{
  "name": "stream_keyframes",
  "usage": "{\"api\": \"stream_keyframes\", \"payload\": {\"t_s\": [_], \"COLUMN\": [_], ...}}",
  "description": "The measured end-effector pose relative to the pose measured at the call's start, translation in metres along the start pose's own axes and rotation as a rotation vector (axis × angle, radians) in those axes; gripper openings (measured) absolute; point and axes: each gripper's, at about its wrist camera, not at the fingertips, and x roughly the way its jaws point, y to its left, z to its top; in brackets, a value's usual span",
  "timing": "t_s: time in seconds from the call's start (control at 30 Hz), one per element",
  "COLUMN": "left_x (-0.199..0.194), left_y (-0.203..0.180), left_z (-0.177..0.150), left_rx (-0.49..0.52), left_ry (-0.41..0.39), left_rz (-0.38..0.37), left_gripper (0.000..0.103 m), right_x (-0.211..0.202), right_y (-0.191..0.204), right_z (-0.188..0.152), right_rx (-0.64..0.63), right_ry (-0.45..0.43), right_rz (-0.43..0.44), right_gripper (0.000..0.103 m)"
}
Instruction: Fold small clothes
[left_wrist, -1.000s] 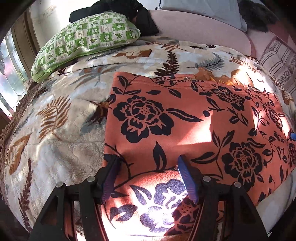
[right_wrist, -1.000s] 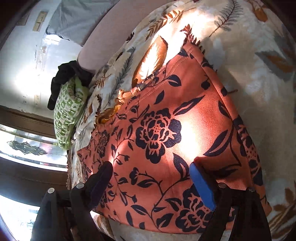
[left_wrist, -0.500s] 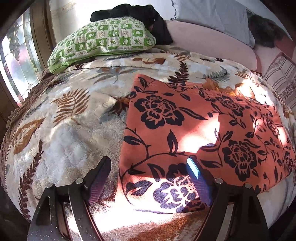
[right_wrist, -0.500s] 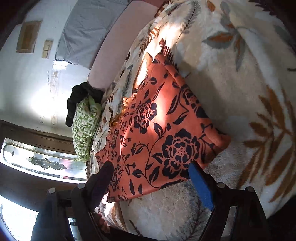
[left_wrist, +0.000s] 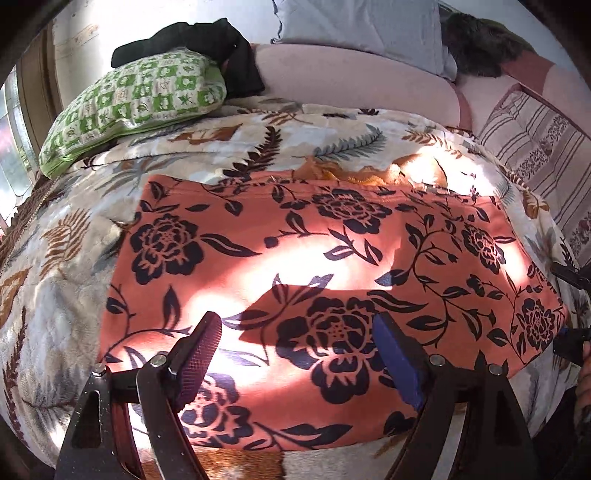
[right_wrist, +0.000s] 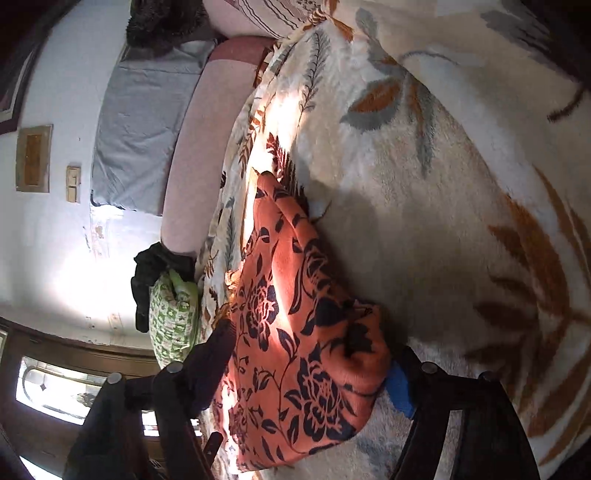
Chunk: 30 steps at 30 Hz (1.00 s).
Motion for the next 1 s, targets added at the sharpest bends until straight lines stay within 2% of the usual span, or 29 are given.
{"api": "stream_keyframes", "payload": {"t_s": [0.07, 0.13, 0.2, 0.23, 0.27, 0.3, 0.33, 0.37, 0.4, 0.43, 0.5, 0.57, 0.67, 0.8, 0.9, 1.0], "left_x": [0.004, -0.012, -0.014, -0.004, 0.015, 0.030, 0.027, 0.024, 0.021, 0.017, 0.000, -0.028, -0.069, -0.096, -0.091, -0.068], "left_y": [-0.008, -0.013, -0.017, -0.018, -0.020, -0.023, -0.027, -0.029, -0.025, -0.019, 0.003, 0.036, 0.104, 0.196, 0.241, 0.263], "left_z": [0.001, 0.002, 0.003, 0.002, -0.002, -0.007, -0.009, -0.009, -0.006, -0.003, 0.001, 0.002, -0.002, -0.031, -0.063, -0.083], "left_rx": [0.016, 0.029, 0.046, 0.044, 0.056, 0.090, 0.125, 0.138, 0.113, 0.077, -0.008, -0.102, -0.275, -0.485, -0.612, -0.724], "left_ry": [0.025, -0.055, -0.077, -0.044, 0.037, 0.074, 0.012, 0.015, 0.029, 0.036, 0.012, -0.070, -0.196, -0.272, -0.264, -0.165], "left_rz": [0.015, 0.009, 0.034, 0.032, 0.031, 0.056, 0.076, 0.082, 0.061, 0.019, -0.060, -0.081, -0.055, 0.043, 0.088, 0.058], "left_gripper": [0.085, 0.085, 0.085, 0.085, 0.085, 0.088, 0.089, 0.089, 0.088, 0.088, 0.087, 0.087, 0.087, 0.087, 0.087, 0.085], "right_x": [0.011, 0.006, 0.002, 0.005, 0.013, 0.024, 0.028, 0.029, 0.031, 0.033, 0.031, 0.026, 0.023, 0.042, 0.078, 0.154], "right_y": [-0.003, 0.006, 0.017, 0.021, 0.020, 0.016, 0.016, 0.021, 0.027, 0.033, 0.061, 0.103, 0.180, 0.270, 0.299, 0.280], "right_z": [-0.002, -0.005, -0.008, -0.010, -0.010, -0.011, -0.010, -0.010, -0.009, -0.008, -0.011, -0.023, -0.060, -0.146, -0.221, -0.289], "right_rx": [0.001, -0.025, -0.083, -0.123, -0.148, -0.149, -0.170, -0.201, -0.224, -0.235, -0.334, -0.440, -0.639, -0.881, -1.012, -1.078], "right_ry": [0.046, 0.045, 0.034, 0.034, 0.047, 0.073, 0.062, 0.058, 0.074, 0.099, 0.089, 0.063, 0.036, 0.071, 0.142, 0.317], "right_rz": [-0.027, -0.015, -0.008, -0.039, -0.087, -0.119, -0.127, -0.156, -0.181, -0.175, -0.218, -0.229, -0.206, -0.151, -0.155, -0.236], "right_gripper": [0.069, 0.069, 0.071, 0.074, 0.076, 0.077, 0.072, 0.067, 0.030, 0.017, 0.017, 0.017, 0.017, 0.016, 0.016, 0.016]}}
